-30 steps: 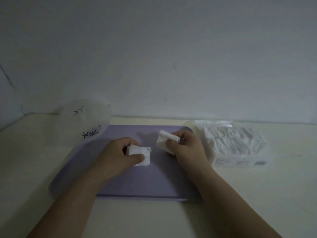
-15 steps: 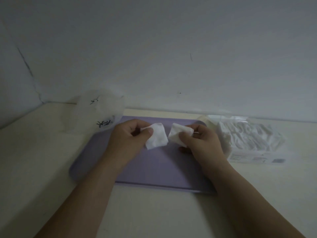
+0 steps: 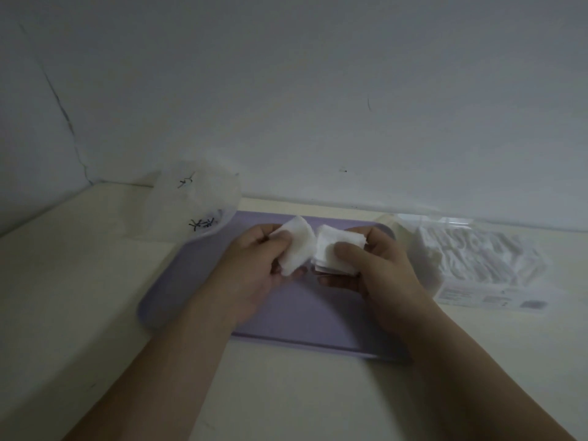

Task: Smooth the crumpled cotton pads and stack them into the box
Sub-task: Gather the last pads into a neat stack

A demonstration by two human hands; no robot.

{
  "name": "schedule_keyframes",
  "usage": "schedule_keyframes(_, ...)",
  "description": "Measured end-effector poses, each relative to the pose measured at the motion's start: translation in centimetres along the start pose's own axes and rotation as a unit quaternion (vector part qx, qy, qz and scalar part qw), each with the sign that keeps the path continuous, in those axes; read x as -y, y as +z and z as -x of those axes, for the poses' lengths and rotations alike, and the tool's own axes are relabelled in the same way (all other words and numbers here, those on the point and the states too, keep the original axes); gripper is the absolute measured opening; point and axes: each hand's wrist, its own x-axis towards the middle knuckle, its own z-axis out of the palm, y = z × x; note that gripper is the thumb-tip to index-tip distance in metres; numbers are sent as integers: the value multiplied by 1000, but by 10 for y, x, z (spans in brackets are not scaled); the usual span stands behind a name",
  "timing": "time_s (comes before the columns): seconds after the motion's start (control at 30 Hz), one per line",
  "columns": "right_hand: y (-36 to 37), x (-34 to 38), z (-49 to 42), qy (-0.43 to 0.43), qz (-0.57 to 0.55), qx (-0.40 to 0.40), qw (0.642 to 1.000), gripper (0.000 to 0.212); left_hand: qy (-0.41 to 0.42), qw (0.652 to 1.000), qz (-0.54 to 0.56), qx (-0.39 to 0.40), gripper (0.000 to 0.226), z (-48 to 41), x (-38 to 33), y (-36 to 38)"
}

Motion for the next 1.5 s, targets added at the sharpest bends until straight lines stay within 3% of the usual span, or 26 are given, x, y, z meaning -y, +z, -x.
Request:
schedule_keyframes(0.23,-1,1,3,7,-24,33,999,15,4,999,-29,27,13,1,6,1)
schedule_keyframes(0.43,-11,-8,-4,-35,136,-90,986,17,33,996,53,68,56,1,-2,-2)
schedule_keyframes(0.6,-10,-4,-1,-26,121,16,992,16,60,984,-153,69,27,9,0,1)
schedule_keyframes(0.8,-6,0,5,-19,171,79,982,23,126,951,-273,75,26,10,-3,-4)
schedule_keyframes(0.97,-5,10,7,36,101,161,981,23,164,935,-309,59,32,9,-1,-4)
schedule_keyframes(1.03,-4,9,8,1,157,161,974,33,166,934,-311,53,33,9,-1,-3)
schedule_keyframes(1.1,-6,3,5,-46,265,99,958,38,162,932,-321,55,37,7,-2,-4)
schedule_keyframes(1.23,-11,-1,0,-76,347,83,931,25,106,916,-380,78,65,6,-2,-10)
schedule_keyframes(1.37,-9,1,4,-79,396,90,910,51,111,911,-384,104,31,9,3,-5)
schedule_keyframes(1.5,-4,-4,5,-39,354,70,932,77,114,914,-376,104,24,10,4,-1)
